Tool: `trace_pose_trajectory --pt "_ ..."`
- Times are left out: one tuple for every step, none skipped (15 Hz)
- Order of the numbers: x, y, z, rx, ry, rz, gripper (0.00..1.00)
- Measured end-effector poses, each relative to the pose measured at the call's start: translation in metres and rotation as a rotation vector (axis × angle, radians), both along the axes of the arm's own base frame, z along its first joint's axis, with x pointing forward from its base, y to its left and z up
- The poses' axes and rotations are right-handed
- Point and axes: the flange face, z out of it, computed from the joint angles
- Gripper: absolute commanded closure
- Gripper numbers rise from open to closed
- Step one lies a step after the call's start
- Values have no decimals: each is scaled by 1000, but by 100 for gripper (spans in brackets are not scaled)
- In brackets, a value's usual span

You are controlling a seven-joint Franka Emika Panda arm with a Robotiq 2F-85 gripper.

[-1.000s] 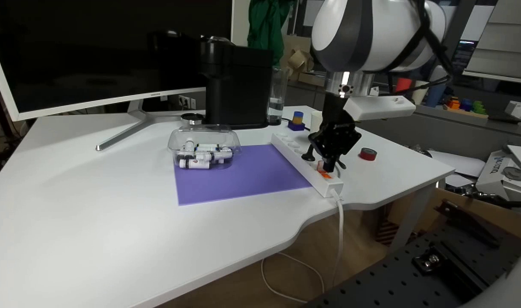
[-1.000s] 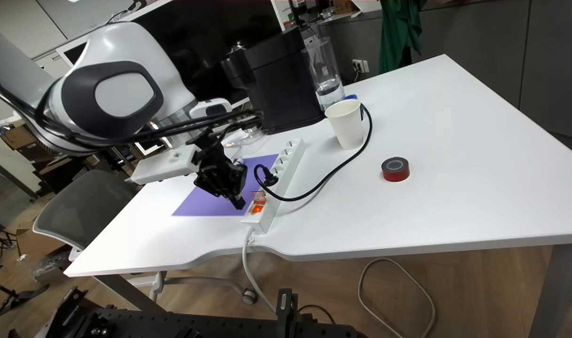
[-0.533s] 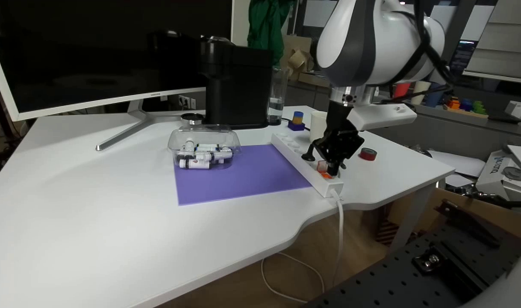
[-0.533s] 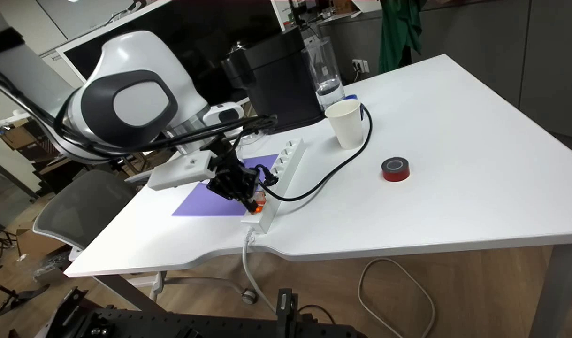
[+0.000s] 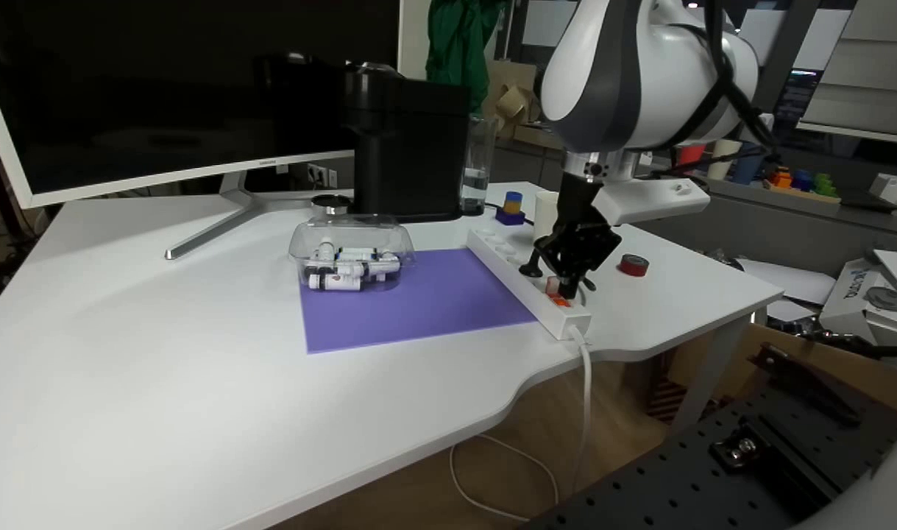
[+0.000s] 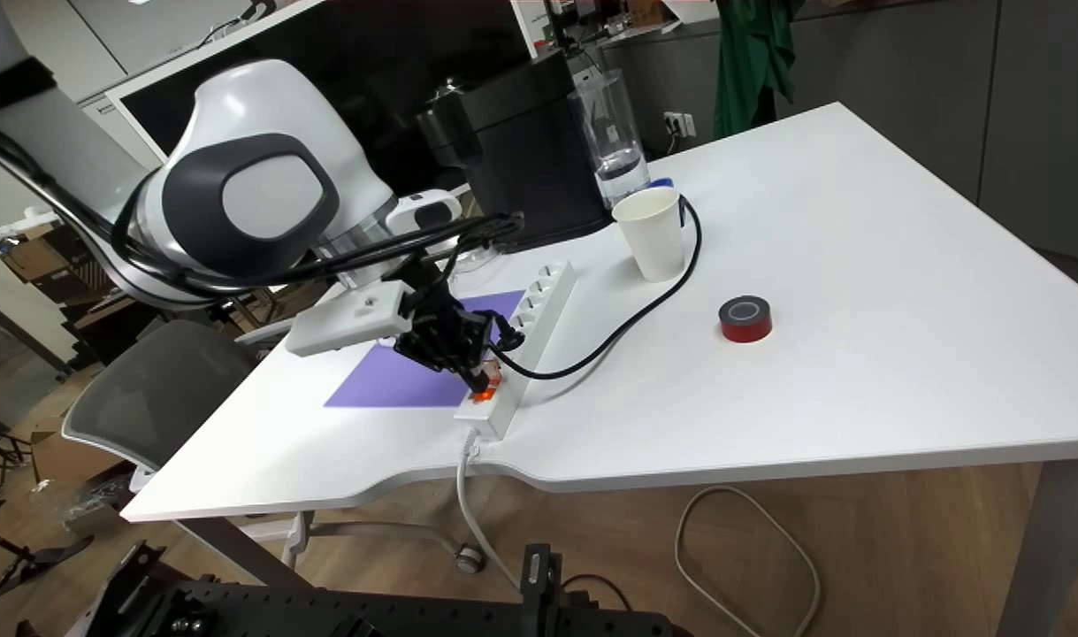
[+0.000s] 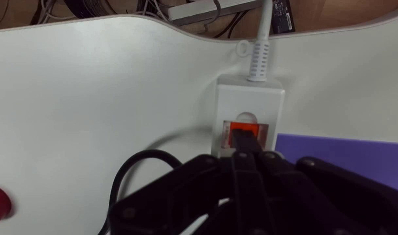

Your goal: Turn off the extension cord

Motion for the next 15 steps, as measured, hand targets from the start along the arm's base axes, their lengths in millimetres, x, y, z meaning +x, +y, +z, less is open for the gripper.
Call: trace_pose_trajectory --pt "1 0 0 0 -1 2 100" --pt "2 1 -1 -1 0 4 100" --pt "2 2 -2 -1 2 6 100" --pt "3 3 -4 0 6 9 100" --pt "3 4 -6 0 10 12 100" --pt "4 5 -8 1 14 16 100" --pt "5 6 -10 1 17 19 100" --pt "5 7 -11 1 18 22 100" --pt "6 8 -11 1 20 25 100" --pt "7 8 -11 0 19 27 100" --pt "8 9 -12 -1 19 28 100" --pt "8 9 -12 -1 19 30 100" --pt "9 10 -12 -1 19 31 100" --pt "9 10 -12 -1 20 31 100" --pt "9 10 -12 -2 20 31 100"
